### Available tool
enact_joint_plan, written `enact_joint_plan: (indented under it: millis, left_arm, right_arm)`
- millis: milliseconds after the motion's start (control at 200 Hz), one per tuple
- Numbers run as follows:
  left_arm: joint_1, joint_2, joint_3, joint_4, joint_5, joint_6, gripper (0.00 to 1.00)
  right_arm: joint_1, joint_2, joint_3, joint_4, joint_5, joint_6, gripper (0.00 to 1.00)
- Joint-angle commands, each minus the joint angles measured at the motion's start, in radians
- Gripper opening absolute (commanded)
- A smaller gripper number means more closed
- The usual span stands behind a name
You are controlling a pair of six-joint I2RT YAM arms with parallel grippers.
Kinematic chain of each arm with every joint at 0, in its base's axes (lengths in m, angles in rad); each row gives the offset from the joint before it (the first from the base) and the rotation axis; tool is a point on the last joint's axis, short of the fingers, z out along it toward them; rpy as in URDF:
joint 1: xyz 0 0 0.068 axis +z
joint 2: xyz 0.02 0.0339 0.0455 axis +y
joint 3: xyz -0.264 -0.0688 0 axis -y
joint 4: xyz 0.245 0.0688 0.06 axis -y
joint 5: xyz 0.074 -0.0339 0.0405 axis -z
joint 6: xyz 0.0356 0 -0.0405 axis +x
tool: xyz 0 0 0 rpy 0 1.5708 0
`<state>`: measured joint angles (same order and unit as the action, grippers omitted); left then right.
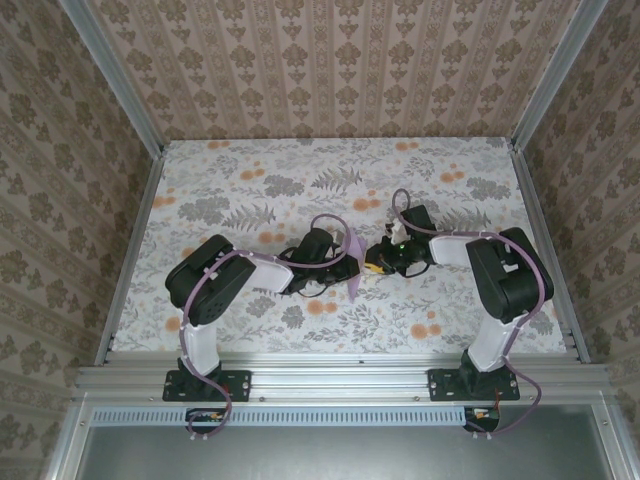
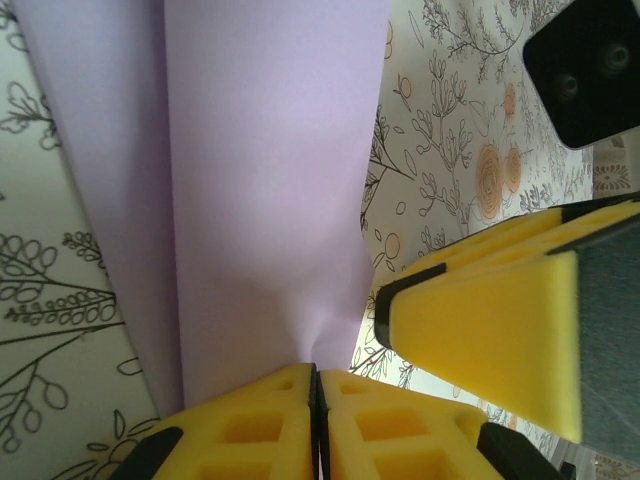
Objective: Fold a paper plane with a square sheet of paper (pick it up from the middle)
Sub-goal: Fold the wing for the fifth time at the center of the table.
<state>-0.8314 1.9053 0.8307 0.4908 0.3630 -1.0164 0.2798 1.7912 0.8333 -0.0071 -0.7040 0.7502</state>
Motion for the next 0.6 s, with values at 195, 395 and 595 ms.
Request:
enact_joint_plan:
  millis: [195,395,595]
  left_arm:
    - [-0.005,0.009,-0.007,-0.055,0.005,0.036,0.15]
    - [-0.006,0.003,-0.003,-0.067,0.011,0.042,0.17]
    - [-0.013,-0.034,0.018,-0.126,0.009,0.078,0.23]
  right_arm:
    - [0.014,0.05,0.036,0.008,-0.015,-0.014,0.21]
    - [0.014,0.044,0.039,0.019,-0.021,-0.012,0.12]
    - [0.015,0.055,0.041,0.018,-0.016,-0.017,0.0]
